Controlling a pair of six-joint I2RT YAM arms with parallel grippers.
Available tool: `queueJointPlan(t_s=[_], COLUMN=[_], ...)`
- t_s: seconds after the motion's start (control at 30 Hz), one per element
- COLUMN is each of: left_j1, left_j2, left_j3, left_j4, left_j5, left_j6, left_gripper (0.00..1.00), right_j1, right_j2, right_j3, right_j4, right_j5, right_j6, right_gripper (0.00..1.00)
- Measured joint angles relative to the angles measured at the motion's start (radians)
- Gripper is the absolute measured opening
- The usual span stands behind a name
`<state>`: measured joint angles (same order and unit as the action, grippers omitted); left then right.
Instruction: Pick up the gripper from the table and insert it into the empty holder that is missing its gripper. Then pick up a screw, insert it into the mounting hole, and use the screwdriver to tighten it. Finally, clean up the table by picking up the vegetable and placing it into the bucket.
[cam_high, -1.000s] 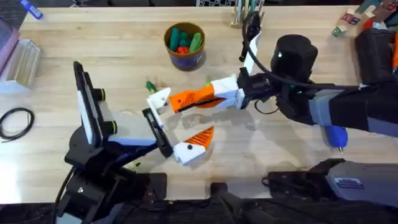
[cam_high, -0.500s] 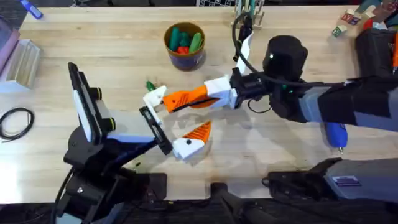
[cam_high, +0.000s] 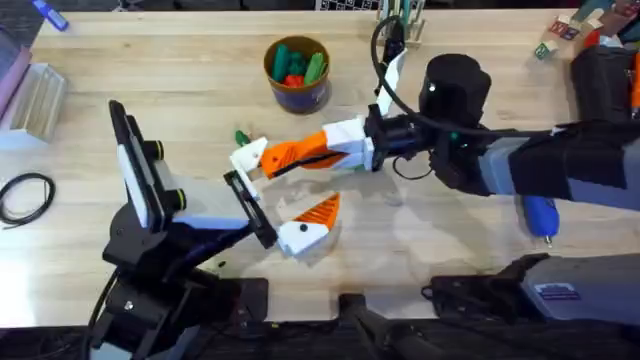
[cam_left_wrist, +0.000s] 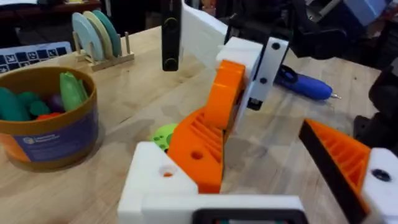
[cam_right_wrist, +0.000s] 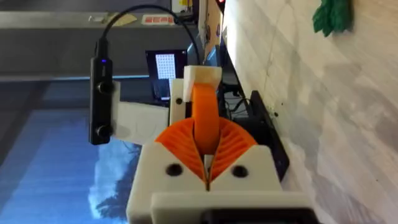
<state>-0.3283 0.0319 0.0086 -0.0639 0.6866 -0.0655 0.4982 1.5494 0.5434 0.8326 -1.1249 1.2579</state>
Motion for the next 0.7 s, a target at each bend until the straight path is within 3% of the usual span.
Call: queueJointPlan(t_s=[0.17, 0.27, 0.7], left_j1=[0.008, 0.011, 0.021], left_j2=[0.0, 0.0, 0.0], left_j3=[0.0, 0.0, 0.0], left_j4=[0.0, 0.0, 0.0], left_j5=[-0.02, -0.045, -0.122], left_j6=[-0.006, -0.015, -0.024], left_gripper=[0.986, 0.985, 0.986], right_j1=[0.034, 0.083, 0.11], right_j2=[0.027, 0.109, 0.192], right_j3=[0.024, 0.107, 0.196], right_j4=[0.006, 0.008, 0.007], right_j5=[0.064, 0.081, 0.084], right_j6=[0.005, 0.011, 0.014], right_gripper=[0.008, 0.008, 0.008])
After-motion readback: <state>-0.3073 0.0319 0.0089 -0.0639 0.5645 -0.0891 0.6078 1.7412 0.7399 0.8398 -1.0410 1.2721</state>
